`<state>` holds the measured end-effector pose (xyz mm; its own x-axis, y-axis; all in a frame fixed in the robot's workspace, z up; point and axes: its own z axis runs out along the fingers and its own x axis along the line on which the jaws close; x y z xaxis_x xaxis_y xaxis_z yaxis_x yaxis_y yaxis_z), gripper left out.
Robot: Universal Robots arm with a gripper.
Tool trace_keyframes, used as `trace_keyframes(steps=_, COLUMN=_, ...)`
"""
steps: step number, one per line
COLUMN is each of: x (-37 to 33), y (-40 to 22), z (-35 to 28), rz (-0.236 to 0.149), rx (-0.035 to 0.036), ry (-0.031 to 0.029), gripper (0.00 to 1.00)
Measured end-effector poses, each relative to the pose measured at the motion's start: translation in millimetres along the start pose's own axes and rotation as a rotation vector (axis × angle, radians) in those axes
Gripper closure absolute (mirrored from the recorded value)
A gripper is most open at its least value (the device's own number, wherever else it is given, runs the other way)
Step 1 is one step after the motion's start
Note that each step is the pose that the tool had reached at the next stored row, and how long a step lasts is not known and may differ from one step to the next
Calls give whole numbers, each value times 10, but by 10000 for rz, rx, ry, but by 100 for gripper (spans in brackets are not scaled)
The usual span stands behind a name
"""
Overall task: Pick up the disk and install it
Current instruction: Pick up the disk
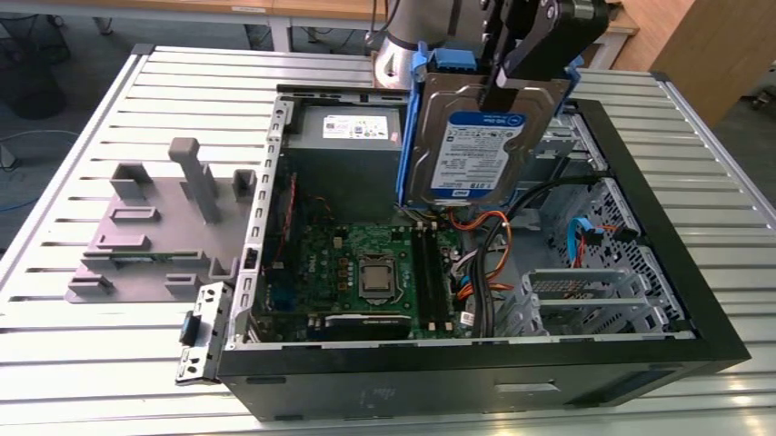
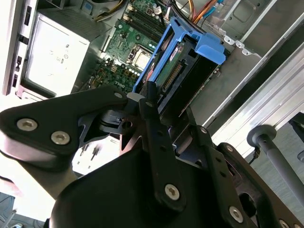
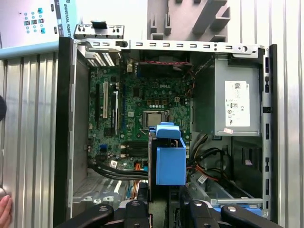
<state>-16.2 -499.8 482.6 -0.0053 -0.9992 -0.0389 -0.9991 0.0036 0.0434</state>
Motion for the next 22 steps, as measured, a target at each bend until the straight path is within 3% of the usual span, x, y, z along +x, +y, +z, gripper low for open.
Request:
trace_keyframes(steps=13, x=137, y=-13, z=6, rz=-1, rx=0, ry=0, gripper=65)
trace_keyframes(steps=22, x=151, y=-44, z=8, rz=0, rx=0, ry=0, gripper=65)
